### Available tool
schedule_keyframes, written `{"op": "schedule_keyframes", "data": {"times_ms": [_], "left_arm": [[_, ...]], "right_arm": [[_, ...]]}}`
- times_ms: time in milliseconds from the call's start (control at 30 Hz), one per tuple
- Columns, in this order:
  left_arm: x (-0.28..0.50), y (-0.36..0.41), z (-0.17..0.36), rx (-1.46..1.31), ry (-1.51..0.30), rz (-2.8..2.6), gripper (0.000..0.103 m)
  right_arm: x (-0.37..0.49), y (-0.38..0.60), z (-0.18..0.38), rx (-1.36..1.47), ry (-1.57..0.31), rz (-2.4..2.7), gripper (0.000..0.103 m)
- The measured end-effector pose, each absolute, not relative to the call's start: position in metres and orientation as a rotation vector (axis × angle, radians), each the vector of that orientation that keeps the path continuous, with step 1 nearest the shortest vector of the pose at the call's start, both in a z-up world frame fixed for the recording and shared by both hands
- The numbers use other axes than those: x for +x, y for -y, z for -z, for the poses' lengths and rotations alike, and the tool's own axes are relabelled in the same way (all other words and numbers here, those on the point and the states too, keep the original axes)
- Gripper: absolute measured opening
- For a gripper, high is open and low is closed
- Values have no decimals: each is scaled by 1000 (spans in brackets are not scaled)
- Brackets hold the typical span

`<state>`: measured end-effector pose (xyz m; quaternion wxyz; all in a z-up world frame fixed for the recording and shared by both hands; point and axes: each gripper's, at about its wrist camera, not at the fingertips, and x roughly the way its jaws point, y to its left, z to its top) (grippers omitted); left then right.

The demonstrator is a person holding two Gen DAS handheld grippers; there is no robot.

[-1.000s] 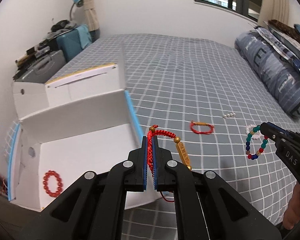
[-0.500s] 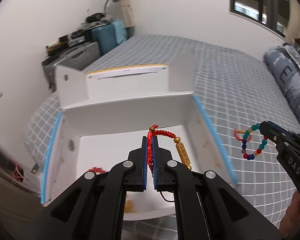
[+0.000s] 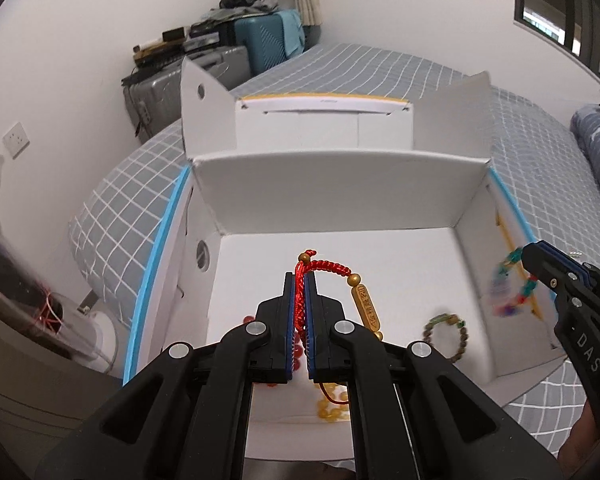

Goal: Organize jewelry
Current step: 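Carry both held bracelets over the bed into the white box, then open both tools to drop the bracelets into the box, then withdraw both tools from the box back over the bed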

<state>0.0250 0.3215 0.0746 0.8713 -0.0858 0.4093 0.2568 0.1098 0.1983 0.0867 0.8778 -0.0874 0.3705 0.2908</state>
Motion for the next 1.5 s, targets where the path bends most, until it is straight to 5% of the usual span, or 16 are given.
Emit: {"op": "schedule_keyframes", "data": {"times_ms": [667, 800, 867, 933, 1033, 1167, 1367, 1500], "left_arm": [[31, -334, -50, -192, -904, -553, 4], [31, -336, -49, -209, -912, -550, 8], [30, -337, -50, -225, -909, -550, 8], [29, -336, -50, -227, -913, -548, 19], [25, -331, -56, -228, -889, -539, 52], [20, -320, -69, -217, -853, -526, 73], [22, -286, -93, -173, -797, -471, 92], [33, -252, -109, -156, -764, -404, 94]], "right_arm": [[115, -227, -51, -218, -864, -631, 9], [114, -227, -51, -217, -873, -642, 12], [112, -225, -53, -210, -868, -644, 24], [112, -222, -57, -185, -860, -648, 46], [109, -215, -67, -167, -832, -642, 62], [105, -193, -85, -133, -772, -611, 79], [102, -139, -109, -181, -677, -494, 93], [115, -86, -116, -156, -681, -409, 94]]}}
